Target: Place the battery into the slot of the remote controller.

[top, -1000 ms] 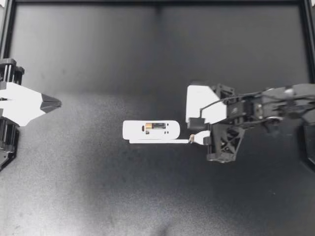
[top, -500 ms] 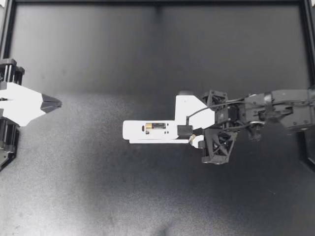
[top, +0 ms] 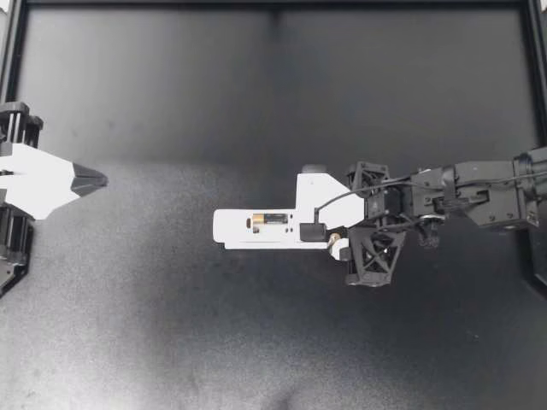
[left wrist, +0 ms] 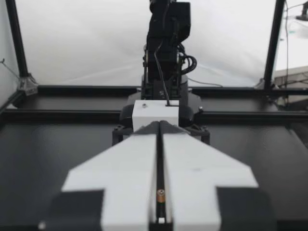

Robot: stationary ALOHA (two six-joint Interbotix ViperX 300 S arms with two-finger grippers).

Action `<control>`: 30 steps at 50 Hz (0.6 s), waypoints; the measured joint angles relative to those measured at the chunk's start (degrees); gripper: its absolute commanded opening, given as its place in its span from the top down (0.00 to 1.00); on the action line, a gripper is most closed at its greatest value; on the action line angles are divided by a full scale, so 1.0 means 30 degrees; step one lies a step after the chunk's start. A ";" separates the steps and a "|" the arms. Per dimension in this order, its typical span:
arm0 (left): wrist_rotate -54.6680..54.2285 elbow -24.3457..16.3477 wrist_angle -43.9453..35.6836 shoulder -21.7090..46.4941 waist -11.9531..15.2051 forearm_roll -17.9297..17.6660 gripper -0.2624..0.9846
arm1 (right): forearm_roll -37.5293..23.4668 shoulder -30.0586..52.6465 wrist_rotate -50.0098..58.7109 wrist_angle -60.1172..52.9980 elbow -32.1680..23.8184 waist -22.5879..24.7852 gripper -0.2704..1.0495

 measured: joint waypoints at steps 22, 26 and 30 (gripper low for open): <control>0.0000 0.0000 0.0000 0.0000 0.0000 0.0000 0.91 | 0.0029 0.0000 0.0029 0.0381 -0.0176 0.0000 0.75; 0.0000 0.0029 0.0000 0.0059 0.0000 0.0000 0.91 | 0.0000 0.0000 0.0029 0.0410 -0.0205 0.0000 0.75; 0.0029 0.0029 0.0000 0.0322 0.0000 0.0000 0.91 | 0.0000 -0.0029 0.0029 0.0410 -0.0234 0.0000 0.75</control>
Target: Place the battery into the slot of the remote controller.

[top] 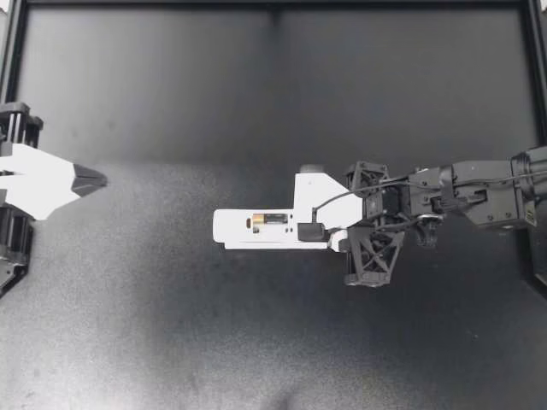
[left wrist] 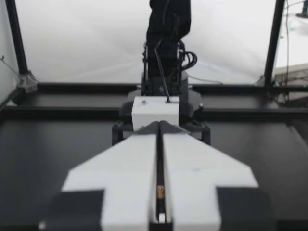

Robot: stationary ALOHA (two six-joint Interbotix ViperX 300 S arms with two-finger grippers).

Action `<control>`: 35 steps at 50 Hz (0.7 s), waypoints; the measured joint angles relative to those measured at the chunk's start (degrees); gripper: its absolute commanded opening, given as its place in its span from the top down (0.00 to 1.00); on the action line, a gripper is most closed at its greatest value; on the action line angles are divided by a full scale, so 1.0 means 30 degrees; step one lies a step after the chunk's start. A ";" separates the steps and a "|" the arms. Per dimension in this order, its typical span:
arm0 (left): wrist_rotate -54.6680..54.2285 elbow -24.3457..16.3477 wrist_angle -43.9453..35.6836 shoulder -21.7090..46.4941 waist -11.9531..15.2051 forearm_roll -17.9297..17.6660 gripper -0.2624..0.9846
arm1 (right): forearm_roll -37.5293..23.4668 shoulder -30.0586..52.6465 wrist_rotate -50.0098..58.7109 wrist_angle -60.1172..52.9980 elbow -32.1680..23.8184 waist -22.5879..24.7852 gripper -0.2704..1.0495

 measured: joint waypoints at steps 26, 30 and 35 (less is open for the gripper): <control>0.0176 -0.2783 0.3691 0.8027 0.0791 0.0000 0.91 | 0.0000 -0.3135 0.0059 -0.7793 0.2900 -0.0059 0.75; 0.0234 -0.3516 0.4336 0.9463 0.0820 0.0000 0.91 | 0.0029 -0.3164 0.0088 -1.0518 0.3838 -0.0293 0.75; 0.0205 -0.4277 0.4893 1.1016 0.0850 0.0000 0.91 | 0.0000 -0.3047 0.0029 -1.3535 0.4746 -0.0527 0.75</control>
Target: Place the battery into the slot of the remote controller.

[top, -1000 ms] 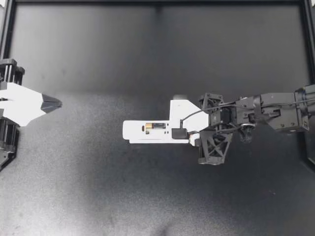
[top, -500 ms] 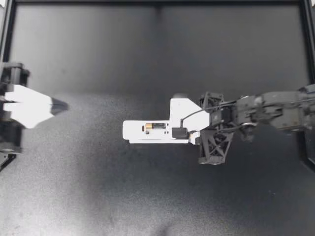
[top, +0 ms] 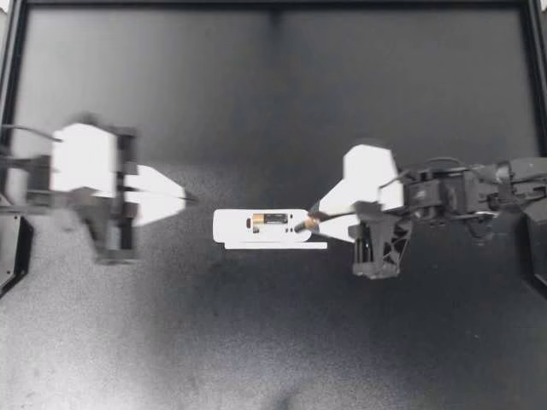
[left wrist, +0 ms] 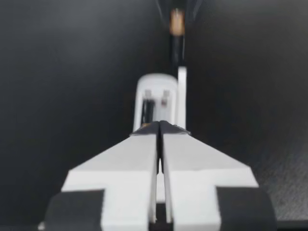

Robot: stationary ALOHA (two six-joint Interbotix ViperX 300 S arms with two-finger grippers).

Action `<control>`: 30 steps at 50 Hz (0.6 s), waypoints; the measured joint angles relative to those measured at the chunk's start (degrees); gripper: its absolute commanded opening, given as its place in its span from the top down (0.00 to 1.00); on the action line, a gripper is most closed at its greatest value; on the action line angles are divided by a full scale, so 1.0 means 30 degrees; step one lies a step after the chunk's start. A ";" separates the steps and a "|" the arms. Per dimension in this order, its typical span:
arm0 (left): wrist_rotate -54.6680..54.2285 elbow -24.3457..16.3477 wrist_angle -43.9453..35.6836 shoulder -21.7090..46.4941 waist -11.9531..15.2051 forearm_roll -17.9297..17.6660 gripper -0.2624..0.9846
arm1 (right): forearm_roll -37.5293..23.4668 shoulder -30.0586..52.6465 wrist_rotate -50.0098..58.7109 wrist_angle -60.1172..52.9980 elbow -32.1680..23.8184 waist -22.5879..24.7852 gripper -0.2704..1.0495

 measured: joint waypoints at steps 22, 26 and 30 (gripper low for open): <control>0.0176 -0.2988 0.2109 0.5801 0.0029 0.0000 0.91 | 0.0029 0.3486 -0.0146 -0.4600 0.0117 -0.0293 0.75; 0.0176 -0.3105 0.2197 0.6328 0.0000 0.0000 0.91 | 0.0029 0.3896 -0.0176 -0.4629 -0.0146 -0.0293 0.75; 0.0176 -0.3135 0.2227 0.6650 0.0029 0.0000 0.91 | 0.0059 0.4131 -0.0205 -0.4658 -0.0352 -0.0322 0.75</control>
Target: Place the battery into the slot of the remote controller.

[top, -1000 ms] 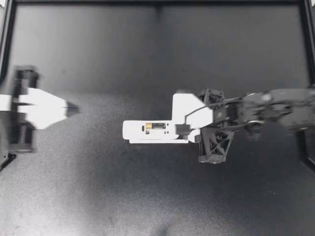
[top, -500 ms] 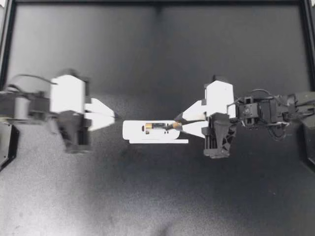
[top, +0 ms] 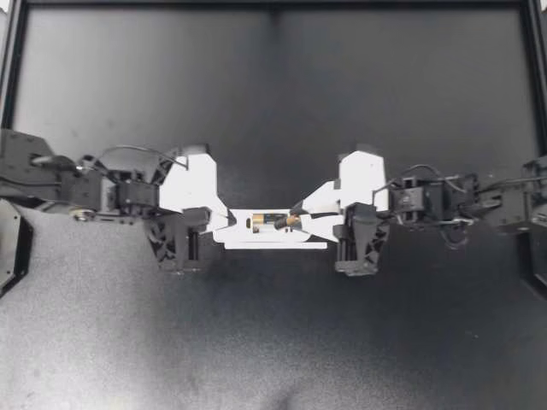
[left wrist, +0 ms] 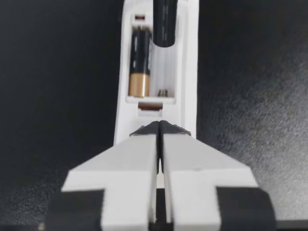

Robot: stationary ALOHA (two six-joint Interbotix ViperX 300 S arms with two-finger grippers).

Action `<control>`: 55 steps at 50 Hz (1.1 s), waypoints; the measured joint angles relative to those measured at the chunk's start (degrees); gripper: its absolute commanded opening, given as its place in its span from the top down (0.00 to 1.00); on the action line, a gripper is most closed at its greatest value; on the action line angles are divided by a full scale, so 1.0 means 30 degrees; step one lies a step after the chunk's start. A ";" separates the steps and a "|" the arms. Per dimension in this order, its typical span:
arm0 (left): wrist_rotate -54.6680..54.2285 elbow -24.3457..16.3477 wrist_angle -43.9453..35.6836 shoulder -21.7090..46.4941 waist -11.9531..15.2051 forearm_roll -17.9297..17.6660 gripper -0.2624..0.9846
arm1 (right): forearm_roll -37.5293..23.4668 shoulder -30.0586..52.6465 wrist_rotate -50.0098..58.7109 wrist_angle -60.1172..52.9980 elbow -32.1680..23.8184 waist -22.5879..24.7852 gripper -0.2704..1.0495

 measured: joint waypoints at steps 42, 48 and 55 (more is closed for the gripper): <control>-0.0029 -0.0381 0.0410 0.1260 0.0234 0.0000 0.91 | -0.0029 0.1377 -0.0029 0.1289 -0.0908 0.0000 0.75; -0.0029 -0.0381 0.0410 0.1260 0.0234 0.0000 0.91 | -0.0059 0.1406 -0.0059 0.2021 -0.1172 0.0000 0.75; -0.0088 -0.0381 0.0439 0.1260 0.0205 0.0000 0.91 | -0.0088 0.1406 -0.0059 0.2637 -0.1465 0.0000 0.75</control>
